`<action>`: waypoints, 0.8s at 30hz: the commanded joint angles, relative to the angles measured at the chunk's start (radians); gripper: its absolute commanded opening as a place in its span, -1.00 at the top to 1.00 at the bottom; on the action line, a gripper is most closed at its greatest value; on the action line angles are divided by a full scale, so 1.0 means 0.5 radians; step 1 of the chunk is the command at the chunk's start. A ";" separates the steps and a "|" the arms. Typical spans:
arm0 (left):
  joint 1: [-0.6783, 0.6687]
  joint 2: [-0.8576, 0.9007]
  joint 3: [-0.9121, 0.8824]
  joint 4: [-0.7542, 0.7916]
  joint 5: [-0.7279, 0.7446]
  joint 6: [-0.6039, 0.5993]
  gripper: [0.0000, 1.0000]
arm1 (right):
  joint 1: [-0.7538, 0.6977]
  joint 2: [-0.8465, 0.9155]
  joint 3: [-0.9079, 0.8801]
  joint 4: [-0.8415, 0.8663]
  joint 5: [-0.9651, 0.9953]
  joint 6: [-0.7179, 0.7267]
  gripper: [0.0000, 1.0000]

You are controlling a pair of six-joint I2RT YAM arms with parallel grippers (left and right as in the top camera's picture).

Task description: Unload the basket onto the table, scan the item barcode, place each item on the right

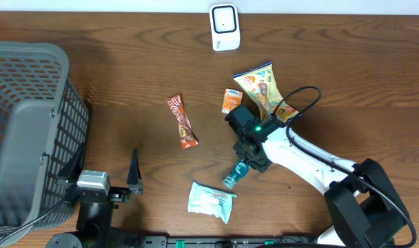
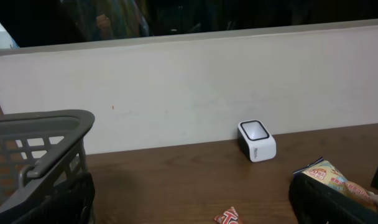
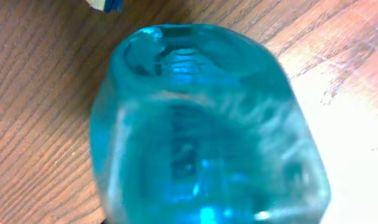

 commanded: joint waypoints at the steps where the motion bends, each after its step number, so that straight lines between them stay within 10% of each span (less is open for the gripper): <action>1: -0.010 -0.011 0.003 0.008 -0.021 -0.008 -1.00 | -0.015 -0.043 0.045 0.020 0.016 -0.030 0.50; 24: -0.010 -0.011 0.003 0.008 -0.021 -0.008 -1.00 | -0.015 -0.047 0.446 -0.431 0.012 -0.218 -0.36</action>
